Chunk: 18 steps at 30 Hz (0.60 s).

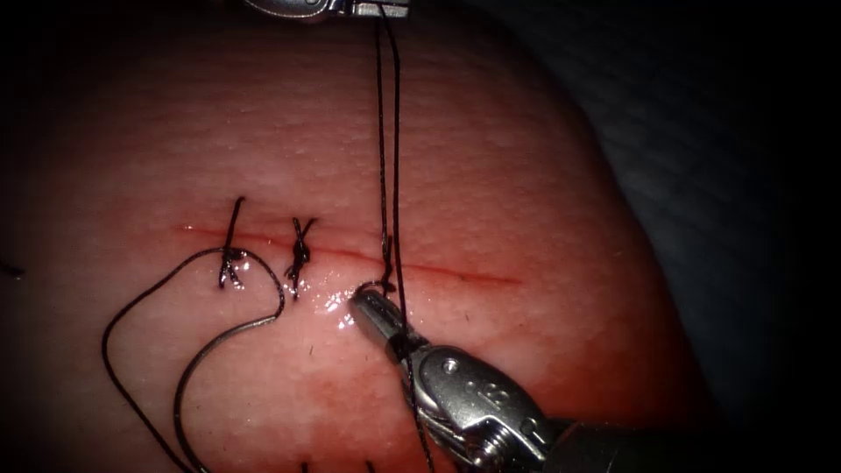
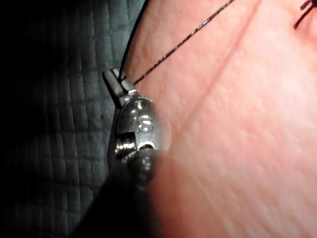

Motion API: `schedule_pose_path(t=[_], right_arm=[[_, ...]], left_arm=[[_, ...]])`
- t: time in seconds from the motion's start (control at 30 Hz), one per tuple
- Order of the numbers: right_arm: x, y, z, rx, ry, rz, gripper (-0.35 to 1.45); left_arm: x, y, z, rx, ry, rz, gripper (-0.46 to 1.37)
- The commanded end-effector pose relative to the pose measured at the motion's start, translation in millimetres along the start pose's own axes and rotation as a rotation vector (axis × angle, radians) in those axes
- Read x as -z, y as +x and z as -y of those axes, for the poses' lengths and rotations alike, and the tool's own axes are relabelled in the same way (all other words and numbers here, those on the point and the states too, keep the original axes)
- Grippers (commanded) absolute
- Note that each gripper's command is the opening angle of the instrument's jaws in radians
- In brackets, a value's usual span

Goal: Wound Closure
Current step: Tie the knot by pulling the right gripper down and the left up

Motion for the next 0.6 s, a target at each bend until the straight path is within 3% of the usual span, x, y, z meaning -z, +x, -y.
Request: schedule_pose_path(t=[0.03,0.6], right_arm=[[0.0,0.0,0.1,-0.001,-0.007,-0.001,-0.35],[0.6,-0.3,1.8,-0.032,0.026,0.022,-0.35]], left_arm=[[-0.2,-0.2,0.1,-0.005,-0.004,0.003,-0.35],[-2.3,-2.3,3.6,-0.061,0.034,0.027,-0.35]])
